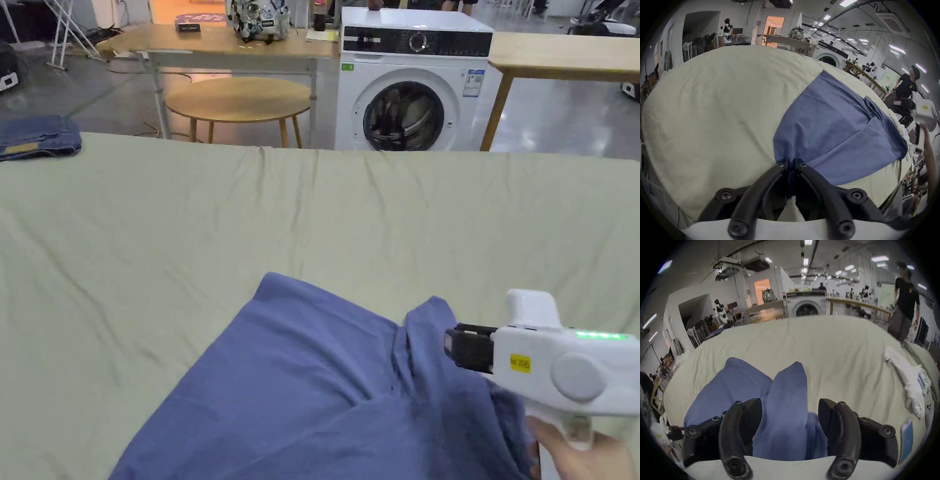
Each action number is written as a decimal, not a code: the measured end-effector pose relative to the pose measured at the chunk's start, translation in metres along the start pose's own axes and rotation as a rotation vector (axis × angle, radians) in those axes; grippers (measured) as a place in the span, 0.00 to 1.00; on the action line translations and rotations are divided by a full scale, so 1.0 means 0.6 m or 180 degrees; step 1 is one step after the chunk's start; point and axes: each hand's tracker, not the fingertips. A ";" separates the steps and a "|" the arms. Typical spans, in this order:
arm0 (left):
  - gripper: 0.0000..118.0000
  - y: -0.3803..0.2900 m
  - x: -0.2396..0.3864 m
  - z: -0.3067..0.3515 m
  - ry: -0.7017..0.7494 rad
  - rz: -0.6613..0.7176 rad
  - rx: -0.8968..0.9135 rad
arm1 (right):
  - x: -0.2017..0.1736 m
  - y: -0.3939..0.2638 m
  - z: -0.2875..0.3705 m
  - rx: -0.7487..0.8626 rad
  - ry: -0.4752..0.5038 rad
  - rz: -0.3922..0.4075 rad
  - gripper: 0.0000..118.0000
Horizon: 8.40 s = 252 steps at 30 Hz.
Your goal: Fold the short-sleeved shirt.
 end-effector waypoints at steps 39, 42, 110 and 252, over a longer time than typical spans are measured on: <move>0.01 0.723 0.238 0.256 -0.0363 -0.0912 0.2315 | -0.033 0.509 0.397 0.2009 -0.0585 0.0342 0.00; 0.01 0.773 0.243 0.255 -0.0370 -0.0688 0.2320 | -0.024 0.594 0.374 0.1995 -0.0578 0.0334 0.00; 0.54 0.063 0.119 0.105 -0.0109 -0.0780 0.0940 | -0.017 -0.276 0.229 0.0442 -0.0558 0.0078 0.53; 0.00 0.195 -0.005 -0.162 -0.0143 -0.0001 -0.0171 | 0.039 -0.193 0.169 0.0405 -0.0332 -0.0337 0.00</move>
